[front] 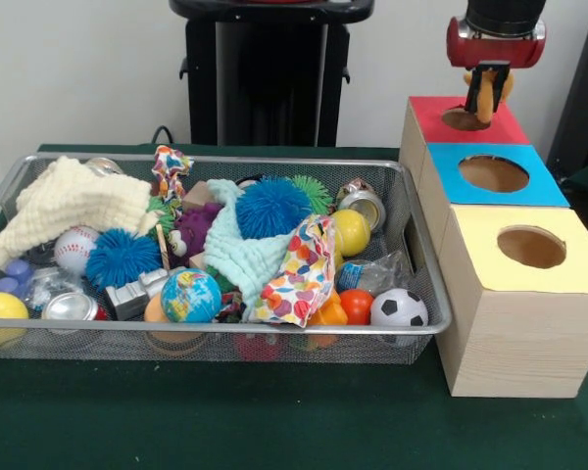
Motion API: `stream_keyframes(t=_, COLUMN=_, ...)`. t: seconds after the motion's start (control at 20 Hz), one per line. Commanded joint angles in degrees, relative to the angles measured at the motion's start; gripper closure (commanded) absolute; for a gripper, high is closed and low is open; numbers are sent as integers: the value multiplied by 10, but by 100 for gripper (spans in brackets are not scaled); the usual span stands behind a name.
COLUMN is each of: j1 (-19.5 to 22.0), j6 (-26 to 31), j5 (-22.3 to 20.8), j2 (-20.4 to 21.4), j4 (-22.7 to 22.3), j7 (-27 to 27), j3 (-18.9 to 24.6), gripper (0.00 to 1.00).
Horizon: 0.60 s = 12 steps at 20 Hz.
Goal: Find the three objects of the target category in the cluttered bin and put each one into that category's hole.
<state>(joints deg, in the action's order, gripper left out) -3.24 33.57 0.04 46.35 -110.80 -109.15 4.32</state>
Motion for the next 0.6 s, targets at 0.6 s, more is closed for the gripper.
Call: stream_keyframes(t=0.6, j1=1, j6=51, j5=39, j2=15, j4=71, j7=-99, j3=-4, gripper=100)
